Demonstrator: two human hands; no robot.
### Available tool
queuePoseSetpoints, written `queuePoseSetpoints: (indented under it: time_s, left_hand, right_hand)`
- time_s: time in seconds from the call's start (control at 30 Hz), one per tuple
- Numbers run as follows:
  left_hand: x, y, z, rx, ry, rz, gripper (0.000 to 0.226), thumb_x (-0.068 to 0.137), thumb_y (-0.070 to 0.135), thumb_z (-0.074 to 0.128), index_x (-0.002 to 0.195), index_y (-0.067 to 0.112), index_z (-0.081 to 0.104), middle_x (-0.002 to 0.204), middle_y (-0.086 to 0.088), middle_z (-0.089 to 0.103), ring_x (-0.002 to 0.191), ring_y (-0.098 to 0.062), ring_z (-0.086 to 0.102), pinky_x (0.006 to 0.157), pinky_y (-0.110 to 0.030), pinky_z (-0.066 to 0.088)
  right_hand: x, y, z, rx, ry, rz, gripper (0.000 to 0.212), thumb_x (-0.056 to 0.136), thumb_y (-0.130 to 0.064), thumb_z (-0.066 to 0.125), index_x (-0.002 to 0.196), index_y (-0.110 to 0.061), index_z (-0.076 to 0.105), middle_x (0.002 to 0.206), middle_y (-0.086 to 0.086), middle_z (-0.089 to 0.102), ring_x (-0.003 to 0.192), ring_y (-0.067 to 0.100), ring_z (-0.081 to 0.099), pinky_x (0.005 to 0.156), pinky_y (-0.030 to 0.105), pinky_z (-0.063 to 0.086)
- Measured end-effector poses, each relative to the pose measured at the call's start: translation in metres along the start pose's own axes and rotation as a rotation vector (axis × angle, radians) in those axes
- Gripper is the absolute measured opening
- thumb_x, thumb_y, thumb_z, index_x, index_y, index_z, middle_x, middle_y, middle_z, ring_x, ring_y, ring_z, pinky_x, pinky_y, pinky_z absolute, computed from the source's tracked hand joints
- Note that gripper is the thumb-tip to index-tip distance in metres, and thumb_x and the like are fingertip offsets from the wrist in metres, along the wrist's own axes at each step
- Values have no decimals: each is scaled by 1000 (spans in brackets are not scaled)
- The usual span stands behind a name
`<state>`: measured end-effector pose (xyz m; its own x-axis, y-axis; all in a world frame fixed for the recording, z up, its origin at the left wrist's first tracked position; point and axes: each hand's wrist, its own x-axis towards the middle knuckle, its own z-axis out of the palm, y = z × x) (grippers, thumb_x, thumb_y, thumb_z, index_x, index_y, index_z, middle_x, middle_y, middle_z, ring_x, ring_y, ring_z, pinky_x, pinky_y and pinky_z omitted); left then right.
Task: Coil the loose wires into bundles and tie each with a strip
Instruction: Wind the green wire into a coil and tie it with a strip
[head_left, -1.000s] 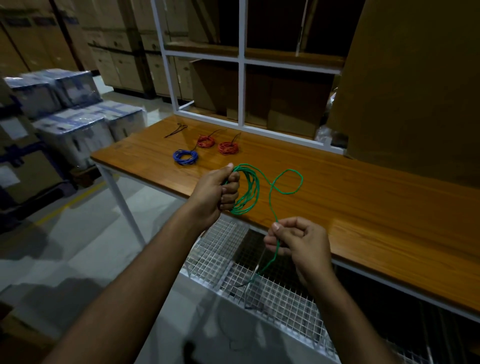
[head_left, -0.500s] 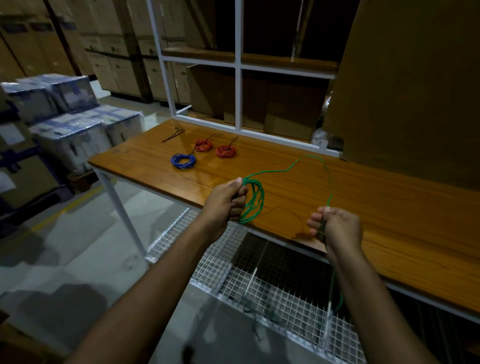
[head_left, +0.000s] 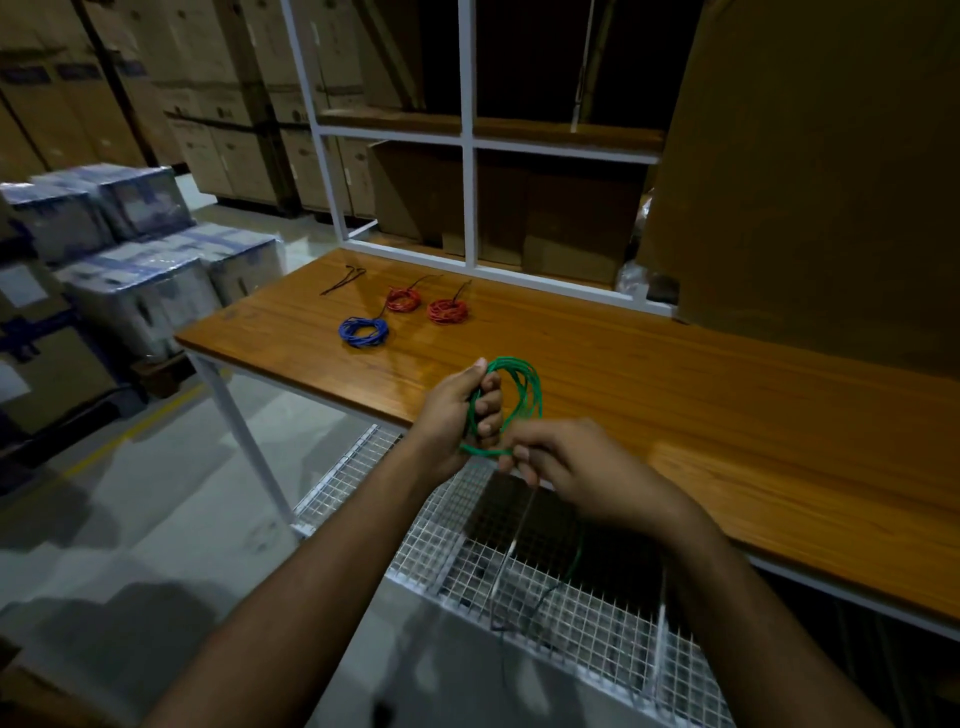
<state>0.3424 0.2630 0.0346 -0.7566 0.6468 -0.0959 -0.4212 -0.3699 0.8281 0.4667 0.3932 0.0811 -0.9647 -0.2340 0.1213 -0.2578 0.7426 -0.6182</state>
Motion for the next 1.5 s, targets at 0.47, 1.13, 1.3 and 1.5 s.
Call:
queuePoseSetpoints:
  time_s: [0.47, 1.13, 1.3, 1.5]
  left_hand:
    - [-21, -7, 16, -263, -313, -223, 37, 103, 36, 35, 74, 16, 48, 50, 8, 37, 34, -2, 30, 35, -17, 22]
    - [1, 26, 4, -116, 1, 2, 38, 107, 38, 31, 74, 20, 40, 48, 7, 32, 34, -3, 27, 33, -16, 22]
    - [-2, 1, 10, 31, 50, 1, 39, 106, 39, 36, 75, 16, 45, 56, 1, 43, 48, -13, 41, 48, -22, 37]
    - [-15, -18, 29, 27, -65, -126, 37, 107, 34, 33, 82, 12, 48, 55, 1, 44, 37, -6, 33, 37, -16, 26]
  right_hand:
    - [21, 63, -30, -245, 588, 279, 35, 95, -49, 58, 72, -22, 61, 62, -5, 58, 57, 12, 54, 50, 33, 43]
    - [-31, 4, 23, 207, -55, 161, 20, 96, -8, 56, 108, -19, 68, 88, -10, 73, 78, -5, 67, 73, 20, 54]
    - [-25, -9, -5, -54, 424, -63, 25, 93, -6, 61, 108, -24, 70, 94, -16, 67, 77, -14, 59, 67, 4, 44]
    - [0, 23, -19, -583, 691, 43, 32, 94, -49, 58, 82, -20, 60, 69, -3, 59, 60, 17, 57, 48, 32, 46]
